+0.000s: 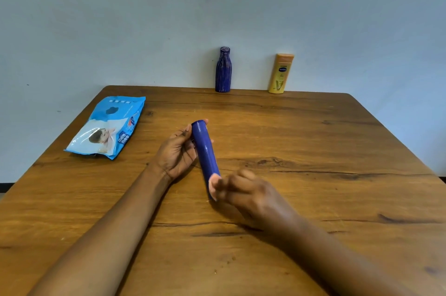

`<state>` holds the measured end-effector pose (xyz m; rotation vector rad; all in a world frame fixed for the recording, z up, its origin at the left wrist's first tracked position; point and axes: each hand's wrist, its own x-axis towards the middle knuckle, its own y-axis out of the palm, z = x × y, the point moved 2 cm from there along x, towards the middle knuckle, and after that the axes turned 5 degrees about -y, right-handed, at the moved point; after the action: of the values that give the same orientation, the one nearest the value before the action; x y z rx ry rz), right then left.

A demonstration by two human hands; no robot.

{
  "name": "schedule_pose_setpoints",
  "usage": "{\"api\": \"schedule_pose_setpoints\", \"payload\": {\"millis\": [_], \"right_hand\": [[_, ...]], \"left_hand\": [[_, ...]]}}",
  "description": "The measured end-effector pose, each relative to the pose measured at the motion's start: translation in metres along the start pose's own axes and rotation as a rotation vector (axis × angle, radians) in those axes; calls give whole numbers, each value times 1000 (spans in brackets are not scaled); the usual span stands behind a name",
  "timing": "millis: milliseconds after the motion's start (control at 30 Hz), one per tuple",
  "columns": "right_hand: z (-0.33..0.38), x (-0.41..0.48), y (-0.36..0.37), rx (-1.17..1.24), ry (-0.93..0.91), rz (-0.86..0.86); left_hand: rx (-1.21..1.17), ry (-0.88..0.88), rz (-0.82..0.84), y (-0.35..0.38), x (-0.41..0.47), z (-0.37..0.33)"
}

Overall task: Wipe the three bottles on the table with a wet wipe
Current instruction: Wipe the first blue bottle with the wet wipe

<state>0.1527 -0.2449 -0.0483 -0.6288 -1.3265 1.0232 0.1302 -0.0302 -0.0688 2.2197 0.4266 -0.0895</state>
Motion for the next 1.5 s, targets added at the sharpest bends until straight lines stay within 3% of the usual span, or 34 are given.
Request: {"api": "schedule_pose_setpoints", "payload": {"millis": [167, 400, 633, 733, 900, 1167, 1267, 1367, 1500], "right_hand": [[-12, 18, 2, -52, -132, 0], [-41, 90, -7, -64, 151, -139], [15, 0, 2, 90, 120, -74], [1, 39, 1, -7, 124, -122], [-35, 112, -7, -75, 307, -168], [24, 13, 3, -29, 221, -11], [13, 36, 4, -55, 188, -69], [-18, 84, 1, -78, 269, -151], [-33, 101, -2, -71, 292, -123]], "left_hand": [[-24, 13, 22, 2, -3, -1], [-116, 8, 101, 0, -5, -1], [-44, 26, -2, -2, 1, 1], [-50, 3, 61, 3, -3, 1], [-128, 66, 125, 8, -7, 2], [-66, 52, 8, 0, -1, 0], [-53, 32, 29, 1, -3, 0], [-92, 29, 101, 3, -5, 0], [-104, 61, 108, -1, -3, -1]]}}
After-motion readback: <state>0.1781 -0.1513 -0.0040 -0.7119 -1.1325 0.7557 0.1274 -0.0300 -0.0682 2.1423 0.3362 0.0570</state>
